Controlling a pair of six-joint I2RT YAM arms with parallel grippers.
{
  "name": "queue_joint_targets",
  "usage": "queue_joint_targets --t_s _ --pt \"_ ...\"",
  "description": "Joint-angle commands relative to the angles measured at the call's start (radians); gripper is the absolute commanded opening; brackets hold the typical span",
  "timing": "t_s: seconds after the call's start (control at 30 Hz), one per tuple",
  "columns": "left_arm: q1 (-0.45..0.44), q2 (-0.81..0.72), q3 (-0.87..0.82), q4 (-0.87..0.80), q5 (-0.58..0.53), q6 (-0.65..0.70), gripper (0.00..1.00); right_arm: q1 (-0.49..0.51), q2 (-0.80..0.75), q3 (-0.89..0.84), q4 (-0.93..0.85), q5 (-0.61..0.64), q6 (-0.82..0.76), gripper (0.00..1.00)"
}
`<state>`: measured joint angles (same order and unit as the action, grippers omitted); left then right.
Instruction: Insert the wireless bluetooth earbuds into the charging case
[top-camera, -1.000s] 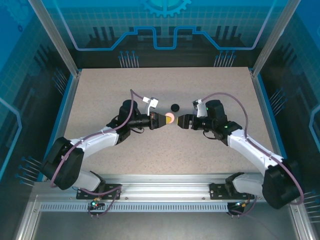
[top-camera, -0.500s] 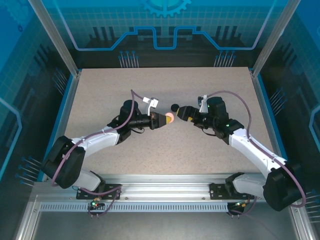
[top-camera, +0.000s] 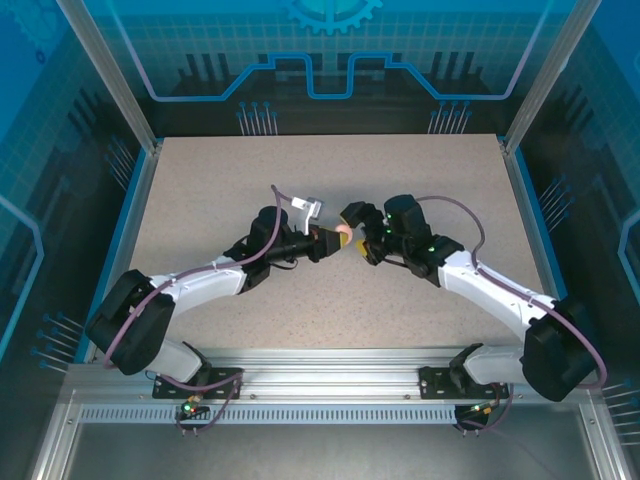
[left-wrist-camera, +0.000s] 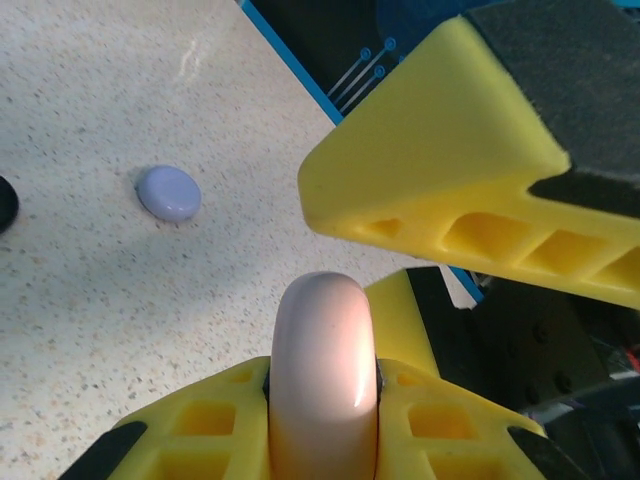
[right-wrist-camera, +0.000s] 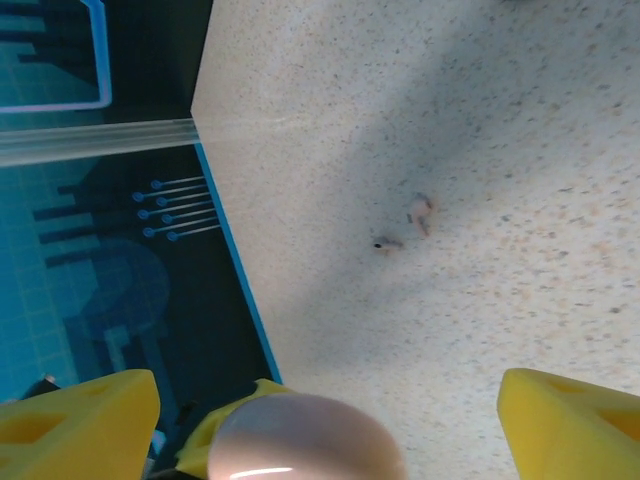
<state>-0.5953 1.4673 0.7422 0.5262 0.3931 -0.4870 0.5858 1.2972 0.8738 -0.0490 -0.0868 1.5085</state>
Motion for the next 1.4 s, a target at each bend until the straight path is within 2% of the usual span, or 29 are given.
queue_joint_targets --t_s 0.0,0.2,0.43,0.57,0.67,0.83,1.1,1.27,1.37 --pt "-0.007 0.005 0.014 0.073 -0.073 0.033 0.00 0.029 0.026 0.050 0.055 0.039 0.088 0.85" --pt "-0.009 0.016 0.016 0.095 -0.081 0.025 0.00 0.051 0.066 0.068 0.091 0.033 0.104 0.74" --pt "-0.011 0.015 0.020 0.092 -0.075 0.030 0.00 0.052 0.088 0.071 0.115 0.031 0.107 0.50" --pt "-0.011 0.016 0.023 0.089 -0.074 0.032 0.00 0.048 0.088 0.065 0.118 0.034 0.104 0.40" --pt "-0.011 0.013 0.020 0.087 -0.078 0.033 0.00 0.044 0.083 0.058 0.113 0.043 0.106 0.39" --pt "-0.011 0.004 0.011 0.092 -0.086 0.033 0.19 0.038 0.077 0.051 0.104 0.051 0.104 0.38" --pt "-0.012 -0.010 0.006 0.089 -0.091 0.036 0.35 0.033 0.068 0.044 0.087 0.065 0.102 0.38" --pt "-0.011 -0.015 0.002 0.092 -0.094 0.037 0.36 0.031 0.067 0.039 0.081 0.064 0.101 0.38" --pt "-0.011 -0.015 0.001 0.095 -0.097 0.036 0.32 0.030 0.067 0.036 0.083 0.064 0.102 0.38"
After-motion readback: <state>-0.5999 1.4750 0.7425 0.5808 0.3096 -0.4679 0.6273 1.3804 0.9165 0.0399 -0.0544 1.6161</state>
